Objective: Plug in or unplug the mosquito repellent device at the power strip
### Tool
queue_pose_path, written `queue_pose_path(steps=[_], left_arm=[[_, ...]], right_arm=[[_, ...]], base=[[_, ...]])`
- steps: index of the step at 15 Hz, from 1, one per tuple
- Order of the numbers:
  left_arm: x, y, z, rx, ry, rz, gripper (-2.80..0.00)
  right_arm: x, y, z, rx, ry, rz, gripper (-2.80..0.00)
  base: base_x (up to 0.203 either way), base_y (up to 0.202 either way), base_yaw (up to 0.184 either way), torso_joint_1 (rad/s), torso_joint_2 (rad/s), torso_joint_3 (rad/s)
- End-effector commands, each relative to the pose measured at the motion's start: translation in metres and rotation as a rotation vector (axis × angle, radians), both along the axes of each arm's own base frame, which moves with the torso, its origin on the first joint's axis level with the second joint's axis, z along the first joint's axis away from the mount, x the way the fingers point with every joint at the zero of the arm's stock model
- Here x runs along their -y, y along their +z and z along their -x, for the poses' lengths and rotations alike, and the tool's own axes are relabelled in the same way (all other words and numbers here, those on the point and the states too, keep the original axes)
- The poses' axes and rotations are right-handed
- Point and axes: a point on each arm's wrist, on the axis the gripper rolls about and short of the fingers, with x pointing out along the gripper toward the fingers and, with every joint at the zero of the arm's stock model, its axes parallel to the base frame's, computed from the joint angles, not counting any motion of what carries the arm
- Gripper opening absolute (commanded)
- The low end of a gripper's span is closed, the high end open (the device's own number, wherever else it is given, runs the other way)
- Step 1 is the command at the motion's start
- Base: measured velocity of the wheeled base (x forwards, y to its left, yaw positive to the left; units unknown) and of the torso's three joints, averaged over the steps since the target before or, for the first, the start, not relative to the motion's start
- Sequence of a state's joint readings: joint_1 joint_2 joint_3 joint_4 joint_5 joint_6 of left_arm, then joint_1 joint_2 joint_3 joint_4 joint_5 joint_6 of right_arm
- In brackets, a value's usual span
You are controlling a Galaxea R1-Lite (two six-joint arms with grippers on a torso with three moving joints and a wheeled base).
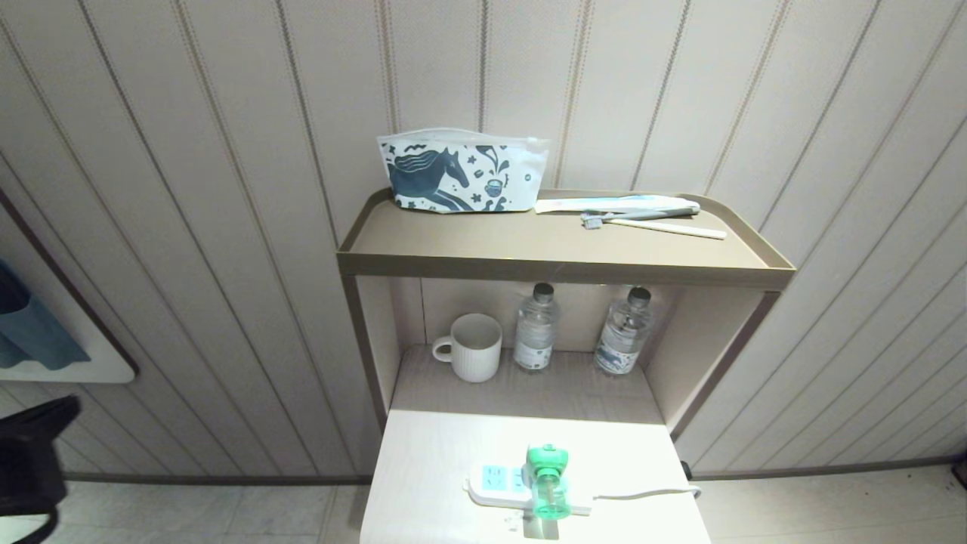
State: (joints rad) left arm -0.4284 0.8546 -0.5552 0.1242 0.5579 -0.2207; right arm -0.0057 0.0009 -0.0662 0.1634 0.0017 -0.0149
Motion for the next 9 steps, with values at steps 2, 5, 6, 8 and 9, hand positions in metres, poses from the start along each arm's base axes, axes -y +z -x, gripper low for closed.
queue_pose_path(steps=[2, 5, 6, 8, 9], left_arm=[[-0.033, -0.002, 0.066, 0.062, 0.248, 0.055, -2.80], [-0.037, -0.024, 0.087, 0.045, 0.342, 0.004, -2.80], [-0.037, -0.029, 0.092, 0.044, 0.375, -0.013, -2.80], [-0.035, -0.042, 0.108, 0.077, 0.377, -0.045, -2.80], [-0.033, -0.052, 0.112, 0.072, 0.369, -0.062, -2.80]], right_arm=[[0.000, 0.000, 0.000, -0.002, -0.001, 0.000, -2.80], [0.000, 0.000, 0.000, -0.002, 0.001, 0.000, -2.80], [0.000, 0.000, 0.000, -0.002, 0.001, 0.000, -2.80], [0.000, 0.000, 0.000, -0.002, 0.001, 0.000, -2.80], [0.000, 0.000, 0.000, -0.002, 0.001, 0.000, -2.80]], base=[[0.000, 0.000, 0.000, 0.000, 0.00, 0.000], [0.000, 0.000, 0.000, 0.000, 0.00, 0.000], [0.000, 0.000, 0.000, 0.000, 0.00, 0.000], [0.000, 0.000, 0.000, 0.000, 0.00, 0.000], [0.000, 0.000, 0.000, 0.000, 0.00, 0.000]])
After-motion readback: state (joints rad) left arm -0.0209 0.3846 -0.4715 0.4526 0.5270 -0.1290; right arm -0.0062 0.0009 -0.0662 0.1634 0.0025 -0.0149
